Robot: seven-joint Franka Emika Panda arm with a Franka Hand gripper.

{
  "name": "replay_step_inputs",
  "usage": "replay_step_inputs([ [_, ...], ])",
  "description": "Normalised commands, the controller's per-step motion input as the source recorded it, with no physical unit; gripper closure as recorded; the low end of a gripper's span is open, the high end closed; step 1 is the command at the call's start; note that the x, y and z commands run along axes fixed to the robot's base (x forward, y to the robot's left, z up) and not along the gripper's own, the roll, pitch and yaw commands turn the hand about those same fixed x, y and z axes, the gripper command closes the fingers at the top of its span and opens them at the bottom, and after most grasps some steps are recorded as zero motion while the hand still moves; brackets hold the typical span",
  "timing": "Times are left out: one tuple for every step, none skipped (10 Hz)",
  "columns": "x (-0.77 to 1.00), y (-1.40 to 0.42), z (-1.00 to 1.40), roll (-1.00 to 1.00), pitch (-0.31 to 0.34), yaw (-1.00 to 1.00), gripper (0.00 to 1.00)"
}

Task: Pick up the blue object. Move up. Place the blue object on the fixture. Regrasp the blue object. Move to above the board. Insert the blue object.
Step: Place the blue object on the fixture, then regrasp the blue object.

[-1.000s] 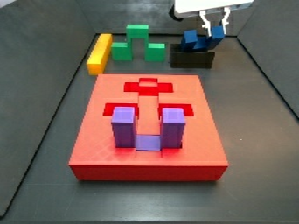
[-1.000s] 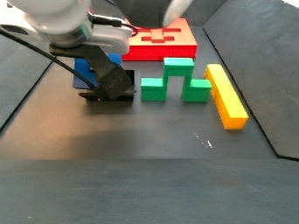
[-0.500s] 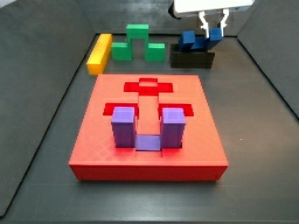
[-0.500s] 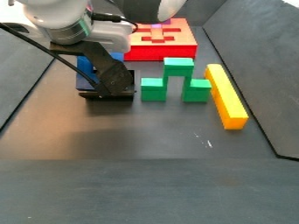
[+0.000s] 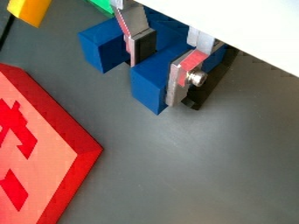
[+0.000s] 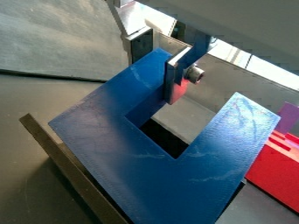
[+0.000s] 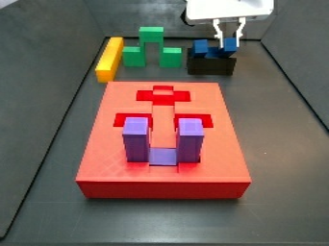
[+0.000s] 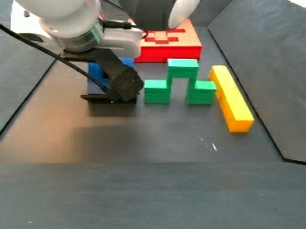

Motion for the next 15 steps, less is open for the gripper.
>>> replay_step_inputs([
  [0.0,0.0,0.0,0.0,0.0,0.0,1.0],
  [0.0,0.0,0.0,0.0,0.0,0.0,0.0],
  [0.03,0.0,0.0,-0.01,0.0,0.0,0.0],
  [0.2,0.1,0.48,-0.37,0.0,0.0,0.0],
  [0.16,0.18,0.8,-0.51,0.0,0.0,0.0],
  [0.17,0.21,0.83,-0.55,0.0,0.0,0.0],
  [0.13,0.2,0.71,-0.46,0.0,0.0,0.0],
  [0.06,0.14,0.61,-0.18,0.0,0.0,0.0],
  [0.01,0.1,0.55,0.0,0.0,0.0,0.0],
  [0.0,0.07,0.49,0.15,0.0,0.0,0.0],
  [0.06,0.03,0.37,0.38,0.08,0.0,0.0],
  [0.08,0.0,0.34,0.57,0.163,0.06,0.0],
  [0.08,0.0,0.33,0.72,0.209,0.11,0.0],
  [0.11,-0.04,0.29,0.83,0.257,0.18,0.0],
  [0.08,-0.05,0.27,0.72,0.223,0.17,0.0],
])
